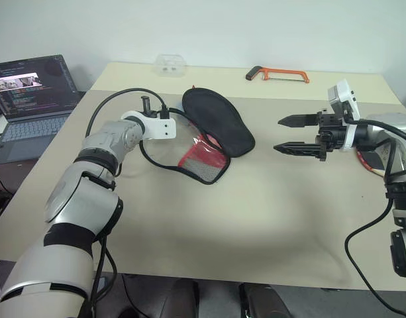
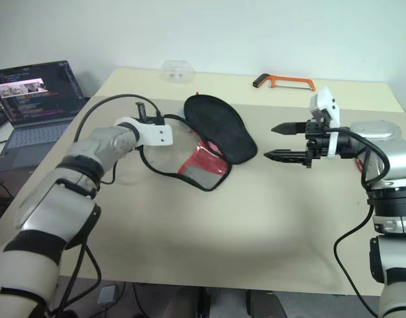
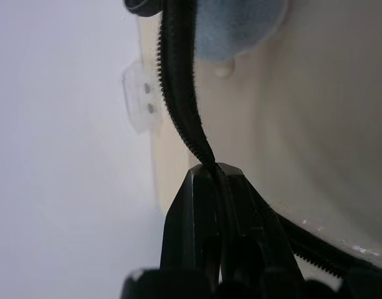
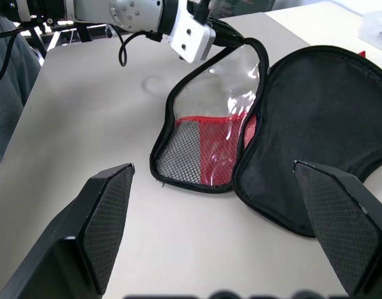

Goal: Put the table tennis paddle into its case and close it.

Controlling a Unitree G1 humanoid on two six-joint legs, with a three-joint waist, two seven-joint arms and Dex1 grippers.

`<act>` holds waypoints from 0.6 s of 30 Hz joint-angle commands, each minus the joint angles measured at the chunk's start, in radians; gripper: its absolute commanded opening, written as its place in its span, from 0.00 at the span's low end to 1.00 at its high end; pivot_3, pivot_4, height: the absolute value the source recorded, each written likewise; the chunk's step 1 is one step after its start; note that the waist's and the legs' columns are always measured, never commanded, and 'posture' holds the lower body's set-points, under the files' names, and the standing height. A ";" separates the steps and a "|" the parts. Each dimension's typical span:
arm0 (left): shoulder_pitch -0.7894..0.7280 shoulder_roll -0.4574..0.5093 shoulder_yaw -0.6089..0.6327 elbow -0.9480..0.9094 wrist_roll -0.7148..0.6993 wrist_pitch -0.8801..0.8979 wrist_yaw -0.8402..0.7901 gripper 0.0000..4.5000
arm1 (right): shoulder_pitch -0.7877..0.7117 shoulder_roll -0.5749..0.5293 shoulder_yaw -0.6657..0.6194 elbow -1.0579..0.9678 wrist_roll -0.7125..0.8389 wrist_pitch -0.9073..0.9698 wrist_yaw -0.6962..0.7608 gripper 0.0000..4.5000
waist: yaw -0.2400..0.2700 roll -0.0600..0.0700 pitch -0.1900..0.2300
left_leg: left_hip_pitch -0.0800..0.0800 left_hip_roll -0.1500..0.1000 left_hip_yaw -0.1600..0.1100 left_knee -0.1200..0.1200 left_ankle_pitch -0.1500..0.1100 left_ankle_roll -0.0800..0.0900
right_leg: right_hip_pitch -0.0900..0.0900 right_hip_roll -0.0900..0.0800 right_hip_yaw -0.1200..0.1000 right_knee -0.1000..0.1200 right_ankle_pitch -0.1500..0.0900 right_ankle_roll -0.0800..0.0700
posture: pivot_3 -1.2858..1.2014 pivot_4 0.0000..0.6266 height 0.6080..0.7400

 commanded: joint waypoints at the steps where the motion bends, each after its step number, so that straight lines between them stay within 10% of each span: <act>1: 0.001 0.026 0.100 -0.059 -0.107 -0.012 -0.099 0.01 | -0.024 0.006 -0.016 -0.003 0.012 -0.015 -0.001 1.00 | 0.000 0.000 0.000 | 0.000 0.000 0.000 0.000 0.000 0.000 | 0.000 0.000 0.000 0.000 0.000 0.000 | 0.52 0.24 1.00; 6: 0.027 0.025 0.230 -0.151 -0.256 0.020 -0.283 0.01 | -0.036 0.012 -0.012 0.025 0.003 -0.029 0.005 1.00 | 0.000 0.000 0.000 | 0.000 0.000 0.000 0.000 0.000 0.000 | 0.000 0.000 0.000 0.000 0.000 0.000 | 0.52 0.24 1.00; 15: 0.100 0.056 0.261 -0.269 -0.259 0.098 -0.326 0.69 | -0.057 0.025 0.000 0.061 -0.007 -0.051 0.016 1.00 | -0.002 0.000 0.000 | 0.000 0.000 0.000 0.001 0.000 0.000 | 0.000 0.000 -0.001 0.001 0.000 0.000 | 0.52 0.24 1.00; 18: 0.158 0.045 0.332 -0.382 -0.355 0.204 -0.406 0.75 | -0.059 0.024 0.002 0.064 -0.008 -0.052 0.018 1.00 | -0.002 0.000 0.000 | 0.000 0.000 0.000 0.001 0.000 0.000 | 0.000 0.000 -0.001 0.002 0.000 0.000 | 0.52 0.24 1.00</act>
